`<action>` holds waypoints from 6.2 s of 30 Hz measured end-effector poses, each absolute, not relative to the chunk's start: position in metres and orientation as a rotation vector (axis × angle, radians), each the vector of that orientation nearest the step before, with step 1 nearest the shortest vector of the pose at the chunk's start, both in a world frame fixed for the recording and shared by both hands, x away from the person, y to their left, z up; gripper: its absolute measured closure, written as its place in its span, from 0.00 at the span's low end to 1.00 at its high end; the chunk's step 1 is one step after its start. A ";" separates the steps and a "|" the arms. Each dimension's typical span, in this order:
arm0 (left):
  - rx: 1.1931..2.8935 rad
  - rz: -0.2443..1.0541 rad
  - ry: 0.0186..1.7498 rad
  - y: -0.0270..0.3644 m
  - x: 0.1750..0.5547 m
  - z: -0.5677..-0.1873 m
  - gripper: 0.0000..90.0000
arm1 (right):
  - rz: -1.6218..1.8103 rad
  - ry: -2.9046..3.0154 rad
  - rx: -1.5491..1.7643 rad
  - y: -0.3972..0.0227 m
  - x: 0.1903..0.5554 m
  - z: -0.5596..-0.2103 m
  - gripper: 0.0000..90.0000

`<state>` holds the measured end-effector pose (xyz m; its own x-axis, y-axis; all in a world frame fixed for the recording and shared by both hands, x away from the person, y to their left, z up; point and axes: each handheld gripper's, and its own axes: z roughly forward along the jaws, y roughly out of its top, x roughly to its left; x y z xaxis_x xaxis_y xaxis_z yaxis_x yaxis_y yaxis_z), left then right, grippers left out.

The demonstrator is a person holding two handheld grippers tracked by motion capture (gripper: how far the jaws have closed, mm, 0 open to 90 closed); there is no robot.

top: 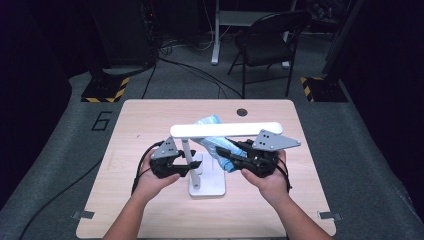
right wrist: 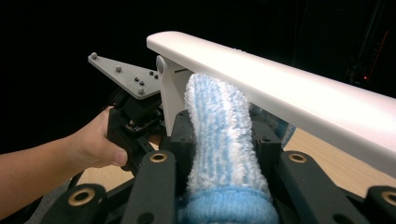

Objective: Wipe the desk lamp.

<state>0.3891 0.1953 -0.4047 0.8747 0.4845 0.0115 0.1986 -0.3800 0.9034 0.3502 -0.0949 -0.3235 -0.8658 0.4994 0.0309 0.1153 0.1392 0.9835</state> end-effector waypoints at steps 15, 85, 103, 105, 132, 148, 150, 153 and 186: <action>1.952 0.325 0.506 0.195 0.388 -0.406 0.60 | 1.770 2.057 0.665 -0.119 0.347 -0.328 0.76; 1.936 0.366 0.554 0.209 0.390 -0.407 0.62 | 1.758 2.057 0.671 -0.127 0.353 -0.330 0.76; 1.955 0.373 0.548 0.207 0.389 -0.406 0.62 | 1.779 2.090 0.620 -0.089 0.357 -0.328 0.76; 1.955 0.376 0.550 0.207 0.389 -0.406 0.62 | 1.782 2.096 0.617 -0.085 0.357 -0.328 0.76; 1.952 0.377 0.551 0.207 0.389 -0.406 0.62 | 1.771 2.073 0.619 -0.098 0.354 -0.329 0.76; 1.950 0.375 0.549 0.207 0.389 -0.406 0.62 | 1.736 2.009 0.690 -0.138 0.350 -0.333 0.76; 1.951 0.376 0.550 0.207 0.389 -0.406 0.62 | 1.730 2.006 0.704 -0.143 0.348 -0.333 0.76; 1.951 0.376 0.550 0.207 0.389 -0.406 0.62 | 1.724 1.991 0.696 -0.149 0.348 -0.333 0.76; 1.953 0.371 0.544 0.208 0.390 -0.406 0.62 | 1.658 1.953 0.732 -0.200 0.343 -0.333 0.76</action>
